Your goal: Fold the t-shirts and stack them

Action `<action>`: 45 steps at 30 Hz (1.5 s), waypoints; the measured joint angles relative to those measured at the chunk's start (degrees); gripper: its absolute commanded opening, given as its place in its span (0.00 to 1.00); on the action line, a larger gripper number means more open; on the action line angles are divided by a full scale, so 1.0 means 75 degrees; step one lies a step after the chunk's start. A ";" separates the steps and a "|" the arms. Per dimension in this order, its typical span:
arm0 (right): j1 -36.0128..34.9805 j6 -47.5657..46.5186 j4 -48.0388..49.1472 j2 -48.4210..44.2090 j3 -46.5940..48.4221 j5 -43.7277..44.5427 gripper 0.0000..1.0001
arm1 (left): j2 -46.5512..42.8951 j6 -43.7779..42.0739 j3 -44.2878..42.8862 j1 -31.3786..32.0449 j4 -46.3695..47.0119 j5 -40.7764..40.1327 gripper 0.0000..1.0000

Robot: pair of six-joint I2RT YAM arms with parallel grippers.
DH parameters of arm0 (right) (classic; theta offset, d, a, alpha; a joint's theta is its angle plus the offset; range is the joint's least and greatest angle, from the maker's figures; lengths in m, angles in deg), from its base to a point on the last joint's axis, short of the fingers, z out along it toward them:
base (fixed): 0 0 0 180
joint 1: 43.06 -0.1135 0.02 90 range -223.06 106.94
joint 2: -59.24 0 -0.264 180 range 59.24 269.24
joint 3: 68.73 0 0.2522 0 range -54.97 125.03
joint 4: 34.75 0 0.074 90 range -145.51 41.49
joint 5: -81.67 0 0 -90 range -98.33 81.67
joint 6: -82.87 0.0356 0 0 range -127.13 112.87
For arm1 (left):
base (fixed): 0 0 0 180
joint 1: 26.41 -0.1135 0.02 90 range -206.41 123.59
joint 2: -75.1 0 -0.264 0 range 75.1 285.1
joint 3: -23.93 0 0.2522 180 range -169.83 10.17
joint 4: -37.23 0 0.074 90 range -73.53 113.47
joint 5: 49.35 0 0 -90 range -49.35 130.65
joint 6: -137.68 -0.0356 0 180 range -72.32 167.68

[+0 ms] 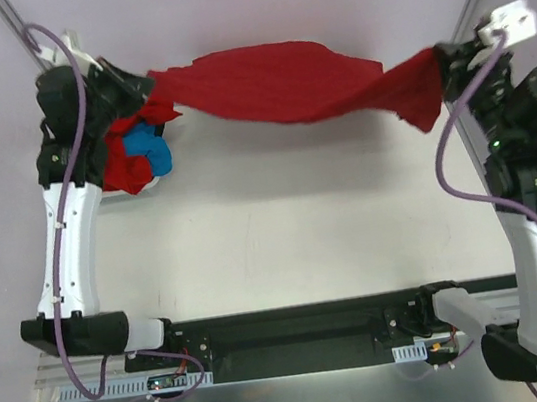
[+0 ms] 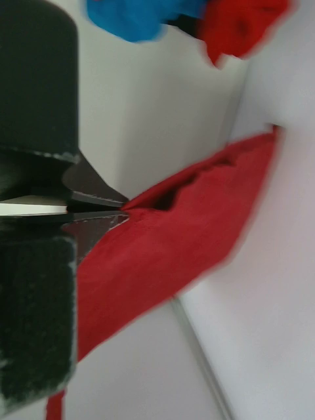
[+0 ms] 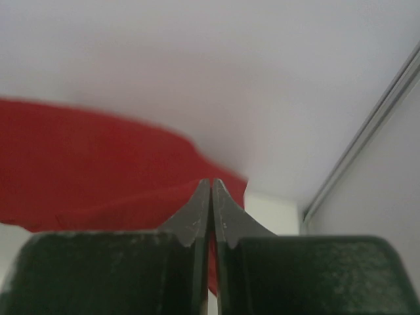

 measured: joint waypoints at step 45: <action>-0.0443 0.3002 -0.4278 -0.3608 -0.6245 0.0866 0.01 | -0.6219 0.2786 0.9626 0.1349 -0.2812 -0.3445 0.00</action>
